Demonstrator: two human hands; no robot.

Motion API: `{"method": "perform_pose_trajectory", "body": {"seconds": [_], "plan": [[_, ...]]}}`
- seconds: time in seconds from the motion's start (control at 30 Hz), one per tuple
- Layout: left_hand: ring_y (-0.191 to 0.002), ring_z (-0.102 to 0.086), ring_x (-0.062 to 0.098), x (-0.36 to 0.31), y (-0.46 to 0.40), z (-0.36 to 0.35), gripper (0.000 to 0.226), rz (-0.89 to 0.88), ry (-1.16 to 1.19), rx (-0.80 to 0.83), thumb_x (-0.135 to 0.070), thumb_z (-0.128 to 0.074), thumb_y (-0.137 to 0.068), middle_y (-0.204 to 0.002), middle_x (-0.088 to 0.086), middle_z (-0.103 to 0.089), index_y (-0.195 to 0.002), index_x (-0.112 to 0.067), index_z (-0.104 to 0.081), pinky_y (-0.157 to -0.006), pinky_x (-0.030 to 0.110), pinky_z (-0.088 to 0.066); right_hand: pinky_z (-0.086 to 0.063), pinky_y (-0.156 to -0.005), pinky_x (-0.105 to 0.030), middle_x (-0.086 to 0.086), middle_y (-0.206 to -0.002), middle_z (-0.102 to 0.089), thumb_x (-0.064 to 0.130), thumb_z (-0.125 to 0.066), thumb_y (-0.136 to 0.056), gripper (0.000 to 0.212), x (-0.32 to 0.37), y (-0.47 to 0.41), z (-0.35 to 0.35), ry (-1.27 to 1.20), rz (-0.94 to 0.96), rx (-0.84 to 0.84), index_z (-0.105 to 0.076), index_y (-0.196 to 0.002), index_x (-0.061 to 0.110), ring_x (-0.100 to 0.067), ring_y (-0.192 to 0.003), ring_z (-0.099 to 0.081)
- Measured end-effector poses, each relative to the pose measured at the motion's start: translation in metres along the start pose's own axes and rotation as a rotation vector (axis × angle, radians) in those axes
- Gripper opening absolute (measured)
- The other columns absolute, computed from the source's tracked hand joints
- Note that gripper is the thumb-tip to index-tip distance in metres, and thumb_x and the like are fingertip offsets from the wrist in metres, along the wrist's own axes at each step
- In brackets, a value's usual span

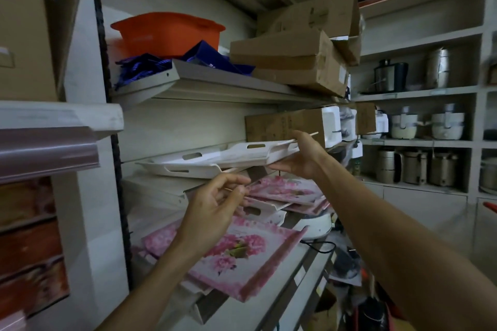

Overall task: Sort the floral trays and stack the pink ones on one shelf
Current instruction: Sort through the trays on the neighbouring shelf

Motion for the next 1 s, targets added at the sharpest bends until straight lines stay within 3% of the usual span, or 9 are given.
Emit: {"method": "perform_pose_trajectory", "body": {"seconds": [0.2,0.33,0.5,0.67,0.77,0.87,1.0], "plan": [[-0.084,-0.070,0.018,0.006,-0.006,-0.011,0.016,0.097,0.085,-0.011,-0.015,-0.054,-0.097,-0.094,0.005,-0.069,-0.105,-0.020,-0.067,-0.074,0.030,-0.060,-0.058,-0.060,-0.062,-0.026,-0.125,-0.049,0.024,-0.050,-0.099,0.026,0.019,0.000,0.002,0.039,0.136,-0.051,-0.041,-0.119,0.010,-0.048,-0.096,-0.062],[-0.087,-0.070,0.028,0.010,-0.013,-0.022,0.016,0.230,0.212,-0.041,-0.020,-0.054,-0.097,-0.097,0.011,-0.069,-0.106,-0.016,-0.066,-0.081,0.046,-0.060,-0.058,-0.055,-0.057,-0.026,-0.119,-0.052,0.023,-0.052,-0.098,0.021,0.036,0.009,0.010,0.035,0.176,-0.018,-0.044,-0.110,0.010,-0.048,-0.096,-0.063],[-0.088,-0.072,0.032,0.010,-0.026,-0.048,0.034,0.475,0.675,-0.078,-0.028,-0.054,-0.097,-0.111,0.020,-0.064,-0.121,-0.004,-0.055,-0.076,0.044,-0.060,-0.058,-0.060,-0.056,-0.029,-0.124,-0.055,0.024,-0.056,-0.093,0.041,0.046,0.024,0.027,-0.019,0.195,0.025,-0.043,-0.128,0.009,-0.050,-0.098,-0.065],[-0.108,-0.065,0.040,-0.008,-0.038,-0.071,0.045,0.547,1.096,-0.094,-0.038,-0.058,-0.093,-0.121,0.026,-0.062,-0.127,-0.010,-0.052,-0.089,0.056,-0.055,-0.059,-0.065,-0.050,-0.031,-0.113,-0.065,0.017,-0.051,-0.093,0.040,0.042,0.056,0.051,0.004,0.201,0.072,-0.045,-0.129,0.003,-0.045,-0.088,-0.072],[-0.110,-0.064,0.039,-0.021,-0.040,-0.085,0.035,0.549,1.145,-0.173,-0.028,-0.053,-0.097,-0.120,0.022,-0.065,-0.128,-0.011,-0.051,-0.088,0.060,-0.053,-0.060,-0.066,-0.046,-0.032,-0.111,-0.066,0.014,-0.050,-0.093,0.038,0.039,0.084,0.066,0.025,0.229,0.093,-0.044,-0.127,0.000,-0.044,-0.089,-0.072],[-0.100,-0.067,0.034,-0.032,-0.031,-0.103,0.027,0.551,1.048,-0.231,-0.010,-0.043,-0.099,-0.110,0.019,-0.069,-0.124,-0.008,-0.052,-0.078,0.057,-0.057,-0.061,-0.068,-0.047,-0.029,-0.110,-0.067,0.015,-0.048,-0.095,0.034,0.042,0.114,0.083,0.042,0.224,0.122,-0.047,-0.125,-0.002,-0.042,-0.089,-0.072],[-0.091,-0.070,0.031,-0.044,-0.007,-0.122,0.029,0.543,0.971,-0.279,0.002,-0.041,-0.094,-0.103,0.017,-0.071,-0.117,-0.008,-0.057,-0.072,0.053,-0.060,-0.061,-0.077,-0.049,-0.023,-0.100,-0.073,0.029,-0.052,-0.099,0.034,0.059,0.150,0.128,0.185,0.204,0.083,-0.060,-0.112,-0.001,-0.038,-0.093,-0.073]]}}
Point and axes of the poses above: each hand's wrist, its own y-axis away from the middle knuckle, its own z-axis out of the back of the hand, x = y × z, the point moved 6 cm from there along -y, towards the middle knuckle
